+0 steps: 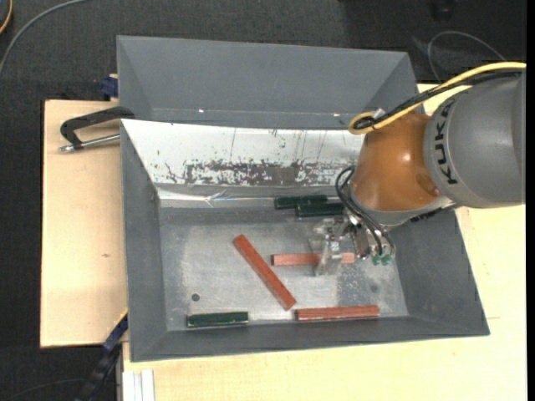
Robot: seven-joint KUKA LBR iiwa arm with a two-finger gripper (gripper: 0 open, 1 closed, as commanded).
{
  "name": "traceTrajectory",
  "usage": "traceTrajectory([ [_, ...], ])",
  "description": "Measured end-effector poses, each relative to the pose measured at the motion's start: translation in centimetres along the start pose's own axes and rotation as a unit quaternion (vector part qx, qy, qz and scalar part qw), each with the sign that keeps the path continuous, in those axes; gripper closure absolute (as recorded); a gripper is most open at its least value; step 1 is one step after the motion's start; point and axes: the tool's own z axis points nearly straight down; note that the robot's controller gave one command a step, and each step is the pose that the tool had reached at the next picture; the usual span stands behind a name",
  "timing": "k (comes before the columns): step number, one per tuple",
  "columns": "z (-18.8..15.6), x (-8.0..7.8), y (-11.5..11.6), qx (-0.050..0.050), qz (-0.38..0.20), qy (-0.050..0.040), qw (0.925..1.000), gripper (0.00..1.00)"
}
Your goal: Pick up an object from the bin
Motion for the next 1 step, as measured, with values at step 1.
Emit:
traceTrajectory([
  [1,-16.82,-1.69,-1.54,0.001,0.031,-0.0089,0.9995,1.0],
])
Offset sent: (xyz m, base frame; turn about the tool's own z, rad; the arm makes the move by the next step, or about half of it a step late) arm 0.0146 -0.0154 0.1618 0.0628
